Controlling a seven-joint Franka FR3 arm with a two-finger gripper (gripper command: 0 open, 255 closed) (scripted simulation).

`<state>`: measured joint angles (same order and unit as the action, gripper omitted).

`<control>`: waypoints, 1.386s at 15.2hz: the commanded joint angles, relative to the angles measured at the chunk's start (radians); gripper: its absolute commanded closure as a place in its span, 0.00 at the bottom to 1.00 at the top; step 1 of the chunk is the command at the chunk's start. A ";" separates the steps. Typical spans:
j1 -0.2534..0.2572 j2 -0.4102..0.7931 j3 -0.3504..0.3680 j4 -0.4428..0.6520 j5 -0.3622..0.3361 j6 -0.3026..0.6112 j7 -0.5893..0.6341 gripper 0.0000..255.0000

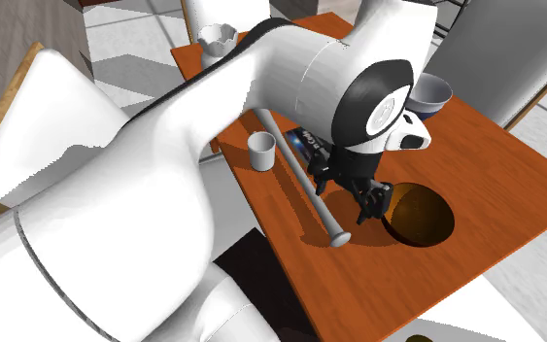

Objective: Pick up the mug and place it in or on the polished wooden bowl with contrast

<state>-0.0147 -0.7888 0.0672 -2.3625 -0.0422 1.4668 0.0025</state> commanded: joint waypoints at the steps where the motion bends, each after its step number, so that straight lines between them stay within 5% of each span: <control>1: 0.000 0.000 0.000 0.000 0.000 0.000 0.000 0.00; 11: 0.068 0.140 0.160 -0.045 0.174 0.203 0.189 0.00; 21: 0.114 0.384 0.324 0.026 0.276 0.423 0.363 0.00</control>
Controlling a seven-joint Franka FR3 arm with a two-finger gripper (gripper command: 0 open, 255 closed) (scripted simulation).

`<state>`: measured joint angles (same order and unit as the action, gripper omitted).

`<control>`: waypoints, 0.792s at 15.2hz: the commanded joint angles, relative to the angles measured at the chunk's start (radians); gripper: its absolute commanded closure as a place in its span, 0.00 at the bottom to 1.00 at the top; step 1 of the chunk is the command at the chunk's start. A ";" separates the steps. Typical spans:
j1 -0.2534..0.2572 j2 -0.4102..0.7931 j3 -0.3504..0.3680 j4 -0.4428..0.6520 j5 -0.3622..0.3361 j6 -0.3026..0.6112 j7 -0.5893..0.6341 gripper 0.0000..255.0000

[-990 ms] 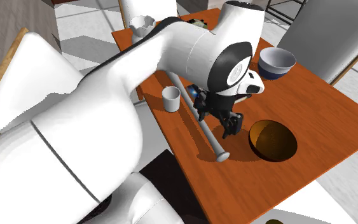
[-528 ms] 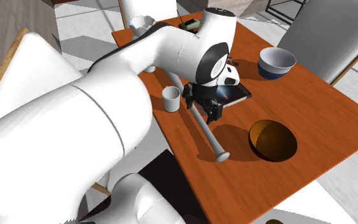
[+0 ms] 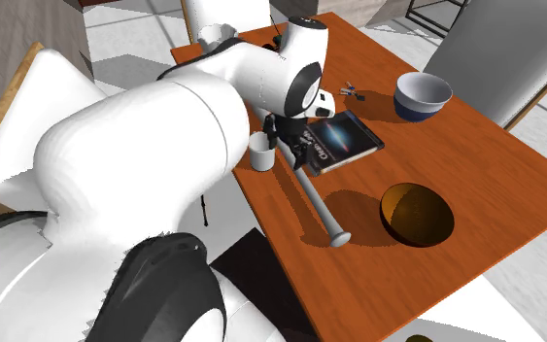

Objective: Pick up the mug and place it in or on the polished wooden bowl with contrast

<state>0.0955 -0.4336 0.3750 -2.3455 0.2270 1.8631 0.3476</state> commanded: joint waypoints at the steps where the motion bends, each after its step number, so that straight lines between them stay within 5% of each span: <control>1: 0.006 0.058 0.033 0.022 0.010 0.048 0.036 0.00; 6: 0.019 0.216 0.109 0.107 0.003 0.148 0.133 0.00; 12: 0.024 0.247 0.123 0.064 -0.001 0.222 0.141 0.00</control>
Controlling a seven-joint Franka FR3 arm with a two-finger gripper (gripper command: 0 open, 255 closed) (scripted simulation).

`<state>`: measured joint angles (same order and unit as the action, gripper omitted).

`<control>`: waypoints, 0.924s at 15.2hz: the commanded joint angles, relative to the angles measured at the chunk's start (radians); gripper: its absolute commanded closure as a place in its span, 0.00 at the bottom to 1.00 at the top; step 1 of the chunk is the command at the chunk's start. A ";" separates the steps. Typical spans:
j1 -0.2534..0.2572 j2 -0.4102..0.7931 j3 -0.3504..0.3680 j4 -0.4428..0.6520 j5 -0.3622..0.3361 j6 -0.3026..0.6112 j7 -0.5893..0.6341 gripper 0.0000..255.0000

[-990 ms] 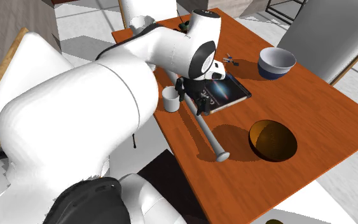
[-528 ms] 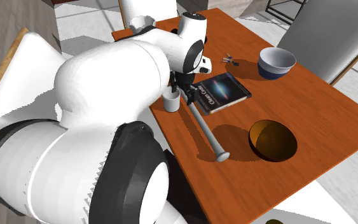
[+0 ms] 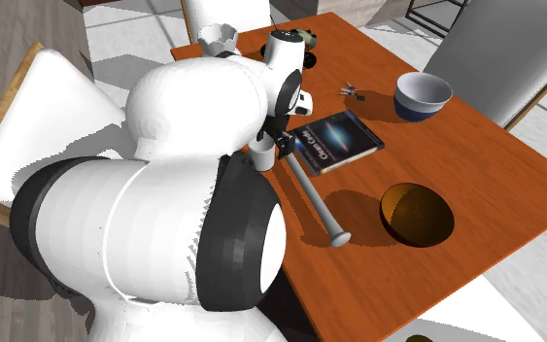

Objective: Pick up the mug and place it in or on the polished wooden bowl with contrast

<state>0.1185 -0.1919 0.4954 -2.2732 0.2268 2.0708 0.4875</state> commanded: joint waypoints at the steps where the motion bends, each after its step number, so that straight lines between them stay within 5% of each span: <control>1: 0.001 0.011 0.005 -0.016 -0.001 0.028 0.002 0.00; 10: 0.002 0.021 0.009 -0.029 -0.003 0.050 0.004 0.00; 11: 0.002 0.021 0.009 -0.029 -0.003 0.050 0.004 1.00; 14: 0.002 0.021 0.009 -0.029 -0.003 0.050 0.004 1.00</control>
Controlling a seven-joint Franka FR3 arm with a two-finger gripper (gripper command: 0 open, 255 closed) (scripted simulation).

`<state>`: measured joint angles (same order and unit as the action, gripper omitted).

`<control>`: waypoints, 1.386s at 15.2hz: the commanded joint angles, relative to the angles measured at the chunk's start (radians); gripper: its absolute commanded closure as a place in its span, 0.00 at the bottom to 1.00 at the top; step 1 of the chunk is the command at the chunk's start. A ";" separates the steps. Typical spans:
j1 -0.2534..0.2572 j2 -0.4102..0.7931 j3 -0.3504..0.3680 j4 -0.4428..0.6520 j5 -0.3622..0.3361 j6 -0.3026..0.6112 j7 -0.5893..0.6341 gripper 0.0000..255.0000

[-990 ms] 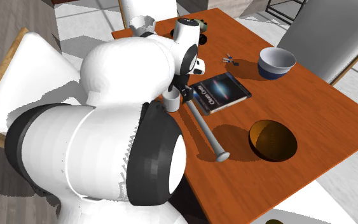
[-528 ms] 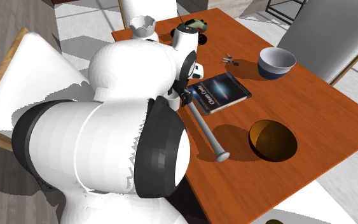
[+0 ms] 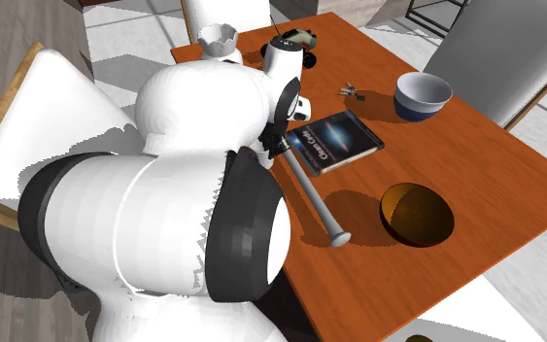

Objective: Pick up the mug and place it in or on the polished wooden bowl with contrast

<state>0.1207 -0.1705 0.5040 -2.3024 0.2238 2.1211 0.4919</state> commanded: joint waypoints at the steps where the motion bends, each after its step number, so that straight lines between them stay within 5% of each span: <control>1: 0.000 0.000 0.000 0.000 0.000 0.000 0.000 1.00; 6: 0.000 0.000 0.000 0.000 0.000 0.000 0.000 1.00; 21: -0.004 -0.074 -0.026 0.139 0.009 -0.209 0.002 1.00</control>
<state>0.1179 -0.2403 0.4801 -2.1755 0.2327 1.9289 0.4939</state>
